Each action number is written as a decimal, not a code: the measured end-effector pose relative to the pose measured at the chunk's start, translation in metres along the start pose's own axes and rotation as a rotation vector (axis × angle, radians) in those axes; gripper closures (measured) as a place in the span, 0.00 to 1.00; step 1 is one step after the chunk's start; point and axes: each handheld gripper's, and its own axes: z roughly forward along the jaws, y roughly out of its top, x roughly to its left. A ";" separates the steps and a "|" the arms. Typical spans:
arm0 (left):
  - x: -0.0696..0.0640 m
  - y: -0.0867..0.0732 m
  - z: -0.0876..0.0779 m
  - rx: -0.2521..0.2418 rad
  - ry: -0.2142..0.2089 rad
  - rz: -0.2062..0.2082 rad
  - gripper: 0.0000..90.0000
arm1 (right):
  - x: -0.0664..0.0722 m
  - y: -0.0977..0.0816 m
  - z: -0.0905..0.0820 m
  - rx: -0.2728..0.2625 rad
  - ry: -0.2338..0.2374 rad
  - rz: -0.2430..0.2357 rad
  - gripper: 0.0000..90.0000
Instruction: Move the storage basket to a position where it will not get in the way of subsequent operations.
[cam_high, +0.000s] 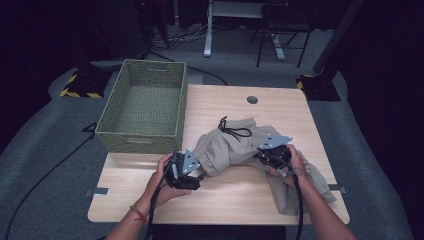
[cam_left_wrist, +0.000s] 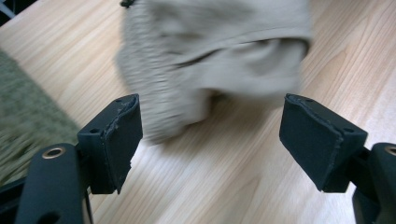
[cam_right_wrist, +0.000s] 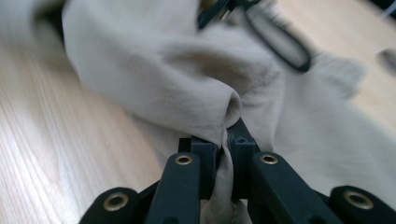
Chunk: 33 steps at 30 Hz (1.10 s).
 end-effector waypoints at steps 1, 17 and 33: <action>0.002 0.000 -0.006 -0.015 -0.001 -0.010 0.24 | -0.002 0.004 -0.007 -0.017 -0.019 -0.002 0.95; -0.078 0.042 0.015 -0.112 -0.267 0.151 0.26 | -0.019 0.047 -0.021 -0.004 -0.073 0.032 0.89; -0.015 0.066 0.086 -0.008 0.108 0.098 0.84 | -0.062 -0.010 0.030 0.226 0.014 0.161 0.90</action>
